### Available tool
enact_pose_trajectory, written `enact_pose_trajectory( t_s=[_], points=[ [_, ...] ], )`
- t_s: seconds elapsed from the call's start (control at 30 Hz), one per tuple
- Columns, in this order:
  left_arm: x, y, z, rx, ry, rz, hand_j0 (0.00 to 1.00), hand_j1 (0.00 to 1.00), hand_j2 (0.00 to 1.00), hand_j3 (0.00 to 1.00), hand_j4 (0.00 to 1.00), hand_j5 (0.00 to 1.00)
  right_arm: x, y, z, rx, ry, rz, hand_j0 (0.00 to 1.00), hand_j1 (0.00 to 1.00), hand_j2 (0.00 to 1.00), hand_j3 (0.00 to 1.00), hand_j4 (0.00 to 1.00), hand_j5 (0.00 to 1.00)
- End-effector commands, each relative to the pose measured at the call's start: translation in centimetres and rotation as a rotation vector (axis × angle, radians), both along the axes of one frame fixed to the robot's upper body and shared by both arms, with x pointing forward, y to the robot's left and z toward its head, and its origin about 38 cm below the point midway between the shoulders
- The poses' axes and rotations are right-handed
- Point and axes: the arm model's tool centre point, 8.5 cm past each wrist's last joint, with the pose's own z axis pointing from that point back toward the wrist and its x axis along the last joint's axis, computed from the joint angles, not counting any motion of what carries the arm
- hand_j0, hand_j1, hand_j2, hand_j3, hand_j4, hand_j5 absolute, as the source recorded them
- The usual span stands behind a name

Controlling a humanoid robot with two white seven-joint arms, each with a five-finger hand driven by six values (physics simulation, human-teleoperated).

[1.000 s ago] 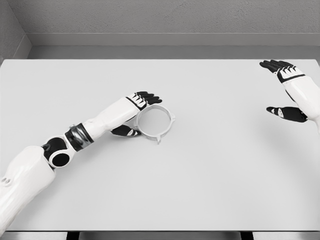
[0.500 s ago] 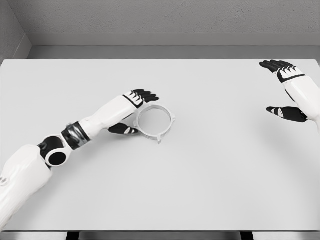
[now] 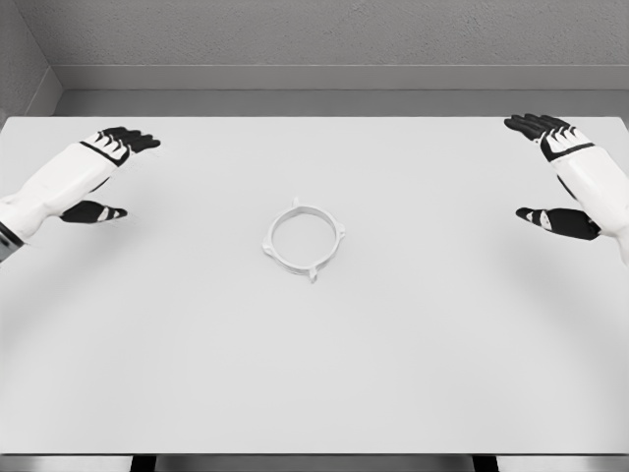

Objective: Assemble PVC drainage pipe clamps

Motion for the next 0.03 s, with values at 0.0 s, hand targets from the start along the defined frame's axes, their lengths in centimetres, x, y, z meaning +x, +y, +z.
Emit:
enact_pose_trajectory(
  t_s=[0.0],
  points=[
    [0.07, 1.17, 1.04, 0.002, -0.020, 0.024, 1.00, 1.00, 1.00, 1.00, 1.00, 1.00, 0.00, -0.01, 0.03, 0.008, 0.000, 0.001, 1.00, 1.00, 1.00, 1.00, 1.00, 1.00]
  ],
)
